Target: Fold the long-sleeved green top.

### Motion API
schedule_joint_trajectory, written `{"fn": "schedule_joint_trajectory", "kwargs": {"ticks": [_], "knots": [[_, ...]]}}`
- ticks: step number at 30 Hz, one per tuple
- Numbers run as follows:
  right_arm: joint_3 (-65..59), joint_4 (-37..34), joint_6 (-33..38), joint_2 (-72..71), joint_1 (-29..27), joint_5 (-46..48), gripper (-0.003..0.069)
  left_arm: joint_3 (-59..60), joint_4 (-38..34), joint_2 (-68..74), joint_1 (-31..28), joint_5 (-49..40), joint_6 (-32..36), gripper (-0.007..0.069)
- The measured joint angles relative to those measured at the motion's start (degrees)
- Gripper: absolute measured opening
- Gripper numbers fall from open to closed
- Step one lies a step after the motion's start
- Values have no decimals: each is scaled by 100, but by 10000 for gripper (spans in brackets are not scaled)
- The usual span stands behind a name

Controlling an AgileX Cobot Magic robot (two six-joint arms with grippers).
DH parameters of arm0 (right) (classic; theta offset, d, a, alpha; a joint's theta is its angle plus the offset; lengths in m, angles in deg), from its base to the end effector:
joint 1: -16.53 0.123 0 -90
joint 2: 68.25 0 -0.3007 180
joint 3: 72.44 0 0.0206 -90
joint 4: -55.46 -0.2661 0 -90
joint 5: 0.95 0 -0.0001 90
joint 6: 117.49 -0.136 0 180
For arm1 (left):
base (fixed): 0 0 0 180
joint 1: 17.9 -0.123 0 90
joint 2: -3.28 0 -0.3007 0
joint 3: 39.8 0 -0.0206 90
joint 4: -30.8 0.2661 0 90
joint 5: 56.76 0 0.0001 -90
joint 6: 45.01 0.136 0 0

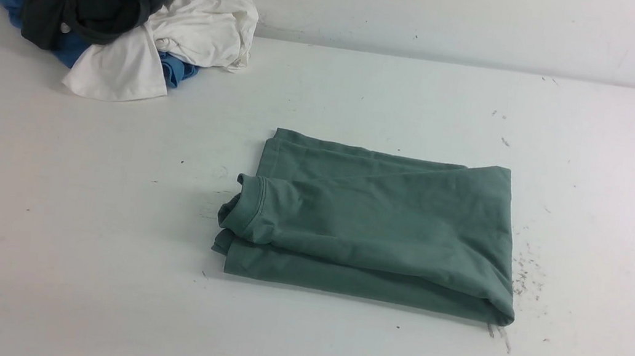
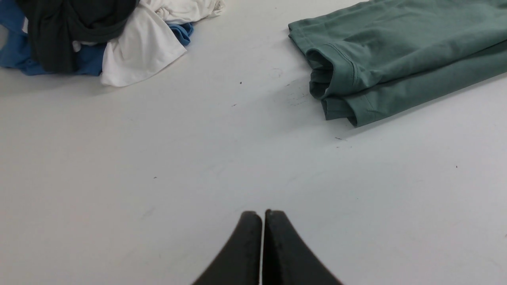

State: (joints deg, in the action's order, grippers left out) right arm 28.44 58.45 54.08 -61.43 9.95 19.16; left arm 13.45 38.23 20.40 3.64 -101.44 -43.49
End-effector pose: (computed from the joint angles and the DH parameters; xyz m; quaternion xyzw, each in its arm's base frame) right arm 0.0952 -0.0134 0.1605 0.0903 0.7936 -0.0122 0.6015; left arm 0.0782 -0.0176 0.2634 0.1824 0.8220 -0.0309 0.5386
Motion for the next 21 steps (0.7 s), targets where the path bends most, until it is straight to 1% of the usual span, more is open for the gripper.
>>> {"fn": "schedule_joint_trajectory", "kwargs": {"ticks": [14, 16, 19, 20, 21], "knots": [[0, -4, 0, 0, 0, 0, -15, 169, 4, -34, 0, 76, 0, -7], [0, -4, 0, 0, -6, 0, -15, 375, -43, -117, -57, 423, 0, -7], [0, -4, 0, 0, -6, 0, -15, 734, -263, -325, -444, 1173, 0, -7], [0, -4, 0, 0, -6, 0, -15, 763, -276, -363, -519, 1226, 0, -7], [4, -4, 0, 0, -6, 0, -15, 1071, -347, -526, -849, 1745, 0, -7]]}}
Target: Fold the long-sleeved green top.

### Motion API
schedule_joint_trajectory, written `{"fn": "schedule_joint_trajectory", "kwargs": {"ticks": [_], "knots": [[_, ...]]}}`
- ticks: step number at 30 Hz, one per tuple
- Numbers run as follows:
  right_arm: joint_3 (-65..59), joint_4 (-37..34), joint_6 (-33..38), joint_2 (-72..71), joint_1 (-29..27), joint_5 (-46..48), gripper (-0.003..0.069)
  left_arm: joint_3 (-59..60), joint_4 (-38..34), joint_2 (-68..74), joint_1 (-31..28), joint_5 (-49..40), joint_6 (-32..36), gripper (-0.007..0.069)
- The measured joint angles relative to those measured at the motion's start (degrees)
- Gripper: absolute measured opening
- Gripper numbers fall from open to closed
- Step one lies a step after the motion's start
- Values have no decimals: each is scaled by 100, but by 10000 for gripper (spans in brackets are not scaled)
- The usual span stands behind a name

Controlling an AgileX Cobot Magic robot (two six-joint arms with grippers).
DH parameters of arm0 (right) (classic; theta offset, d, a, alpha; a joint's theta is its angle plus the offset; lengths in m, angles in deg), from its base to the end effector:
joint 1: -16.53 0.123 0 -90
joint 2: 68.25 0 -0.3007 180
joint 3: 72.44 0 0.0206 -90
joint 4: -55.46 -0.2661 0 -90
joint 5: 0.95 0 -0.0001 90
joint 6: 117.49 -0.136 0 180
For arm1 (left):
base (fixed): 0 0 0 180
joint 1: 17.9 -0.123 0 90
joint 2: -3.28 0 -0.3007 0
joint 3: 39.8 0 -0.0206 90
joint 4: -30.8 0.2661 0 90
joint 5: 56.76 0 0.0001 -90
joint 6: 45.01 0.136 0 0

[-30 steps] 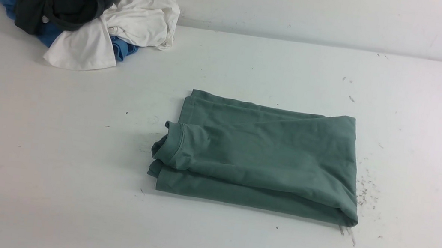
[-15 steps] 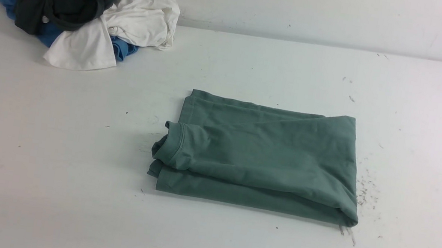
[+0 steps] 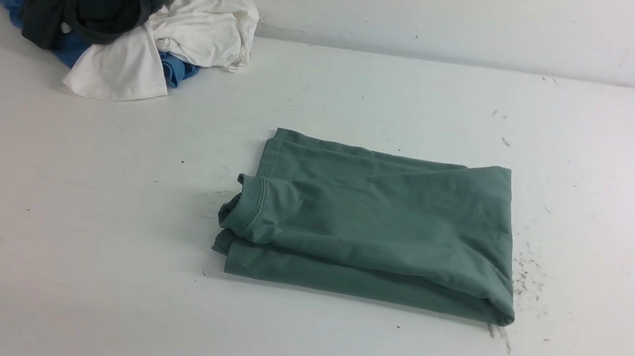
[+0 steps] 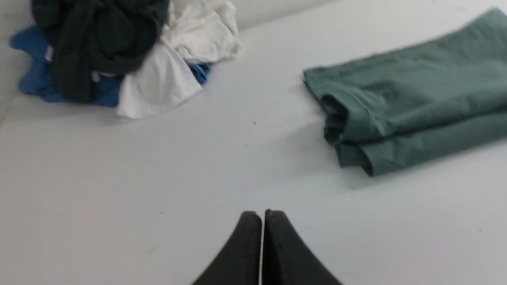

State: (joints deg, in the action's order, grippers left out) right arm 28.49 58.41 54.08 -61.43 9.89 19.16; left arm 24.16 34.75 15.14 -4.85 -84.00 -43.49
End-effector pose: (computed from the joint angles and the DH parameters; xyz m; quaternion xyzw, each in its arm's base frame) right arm 0.0951 -0.0135 0.1608 0.0908 0.7933 -0.0122 0.6019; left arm 0.0897 -0.0164 0.2393 0.1133 0.7744 -0.0312 0.6217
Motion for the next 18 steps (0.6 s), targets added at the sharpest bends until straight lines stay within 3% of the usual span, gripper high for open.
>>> {"fn": "schedule_joint_trajectory", "kwargs": {"ticks": [7, 18], "knots": [[0, 0, 0, 0, 0, 0, -15, 1341, -329, -503, -1189, 1386, 0, -7], [0, 0, 0, 0, 0, 5, -15, 1518, -496, -506, -1393, 699, 11, -7]]}}
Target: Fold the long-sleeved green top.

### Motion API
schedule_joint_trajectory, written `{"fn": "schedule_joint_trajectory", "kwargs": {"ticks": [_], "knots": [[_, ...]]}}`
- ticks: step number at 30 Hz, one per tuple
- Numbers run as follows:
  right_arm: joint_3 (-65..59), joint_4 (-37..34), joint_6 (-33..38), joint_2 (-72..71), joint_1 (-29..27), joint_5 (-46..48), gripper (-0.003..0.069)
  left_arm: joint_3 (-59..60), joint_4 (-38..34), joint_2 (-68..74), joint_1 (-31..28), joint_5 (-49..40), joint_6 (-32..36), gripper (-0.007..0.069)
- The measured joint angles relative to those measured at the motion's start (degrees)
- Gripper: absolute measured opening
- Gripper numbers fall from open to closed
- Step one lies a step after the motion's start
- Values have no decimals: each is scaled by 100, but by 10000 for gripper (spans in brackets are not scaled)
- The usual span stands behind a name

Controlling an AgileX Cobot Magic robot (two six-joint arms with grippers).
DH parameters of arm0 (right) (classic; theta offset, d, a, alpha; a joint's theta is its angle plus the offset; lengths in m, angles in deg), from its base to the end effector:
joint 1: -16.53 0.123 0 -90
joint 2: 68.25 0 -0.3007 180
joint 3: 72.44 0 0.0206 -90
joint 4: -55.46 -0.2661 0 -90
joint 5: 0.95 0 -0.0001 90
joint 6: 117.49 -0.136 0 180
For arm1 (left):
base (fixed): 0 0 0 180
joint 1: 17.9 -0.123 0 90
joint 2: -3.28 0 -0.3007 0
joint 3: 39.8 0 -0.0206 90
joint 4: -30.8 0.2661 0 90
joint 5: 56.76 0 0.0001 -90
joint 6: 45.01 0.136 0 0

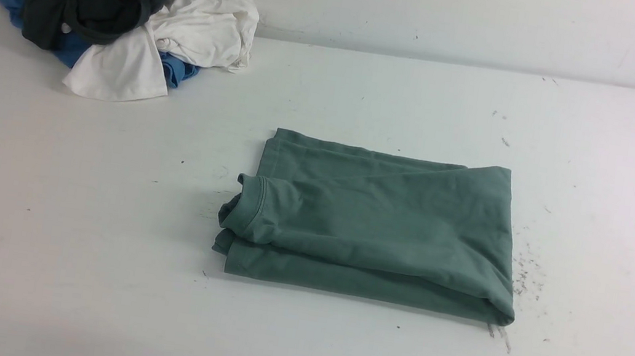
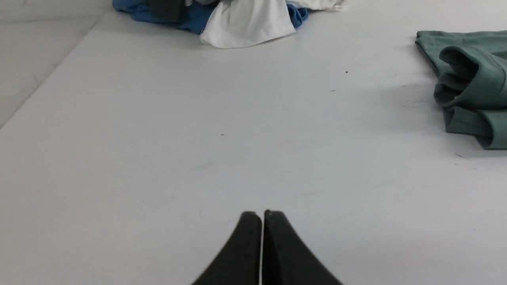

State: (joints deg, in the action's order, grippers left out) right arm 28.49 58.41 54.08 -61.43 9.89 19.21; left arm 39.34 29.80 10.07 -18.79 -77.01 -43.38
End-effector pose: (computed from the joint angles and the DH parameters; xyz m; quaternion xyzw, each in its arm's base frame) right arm 0.0951 -0.0135 0.1607 0.0909 0.7936 -0.0122 0.6015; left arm 0.0960 0.0007 0.1600 0.0004 0.7996 0.0059 0.6006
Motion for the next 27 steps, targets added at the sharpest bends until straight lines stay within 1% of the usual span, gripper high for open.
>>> {"fn": "schedule_joint_trajectory", "kwargs": {"ticks": [27], "knots": [[0, 0, 0, 0, 0, 0, -15, 0, -81, 0, -2, -5, 31, -7]]}}
